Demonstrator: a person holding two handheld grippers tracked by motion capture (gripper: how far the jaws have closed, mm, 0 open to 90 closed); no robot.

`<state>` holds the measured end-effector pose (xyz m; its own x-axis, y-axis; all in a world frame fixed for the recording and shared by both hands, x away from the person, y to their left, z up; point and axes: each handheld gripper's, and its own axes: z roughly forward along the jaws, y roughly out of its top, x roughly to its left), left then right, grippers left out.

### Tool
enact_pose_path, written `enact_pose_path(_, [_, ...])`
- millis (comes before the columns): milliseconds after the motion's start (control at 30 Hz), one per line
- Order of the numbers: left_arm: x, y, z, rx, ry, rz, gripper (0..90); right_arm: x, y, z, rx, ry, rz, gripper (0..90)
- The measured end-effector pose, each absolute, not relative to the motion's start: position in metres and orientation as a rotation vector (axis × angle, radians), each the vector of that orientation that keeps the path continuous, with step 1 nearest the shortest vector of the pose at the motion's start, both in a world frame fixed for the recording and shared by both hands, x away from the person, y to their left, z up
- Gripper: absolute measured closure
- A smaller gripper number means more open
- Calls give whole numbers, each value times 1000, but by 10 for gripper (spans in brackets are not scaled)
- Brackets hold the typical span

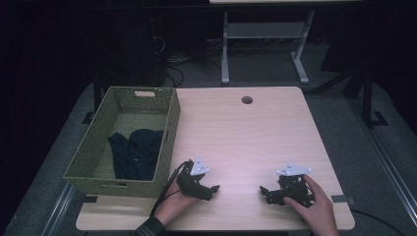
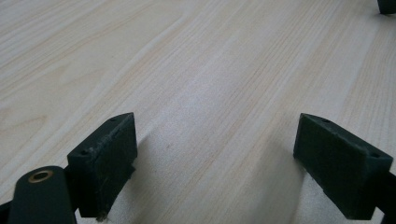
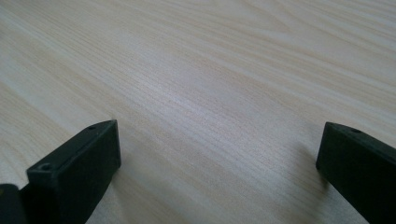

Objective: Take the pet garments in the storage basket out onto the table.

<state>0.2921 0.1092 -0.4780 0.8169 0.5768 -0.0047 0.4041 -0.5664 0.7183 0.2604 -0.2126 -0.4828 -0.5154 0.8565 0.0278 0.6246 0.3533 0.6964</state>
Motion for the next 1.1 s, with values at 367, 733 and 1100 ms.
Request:
enact_pose_path(367, [293,110,-478,2250,710,294,128,260,-213,-483,1308,2278,946,0])
enact_pose_path(733, [295,110,-476,2271,716,284,131,260,-213,-483,1308,2278,946,0])
enact_pose_path(1100, [298,112,-471,2265,729,245,135,260,-212,-483,1313,2281,947,0])
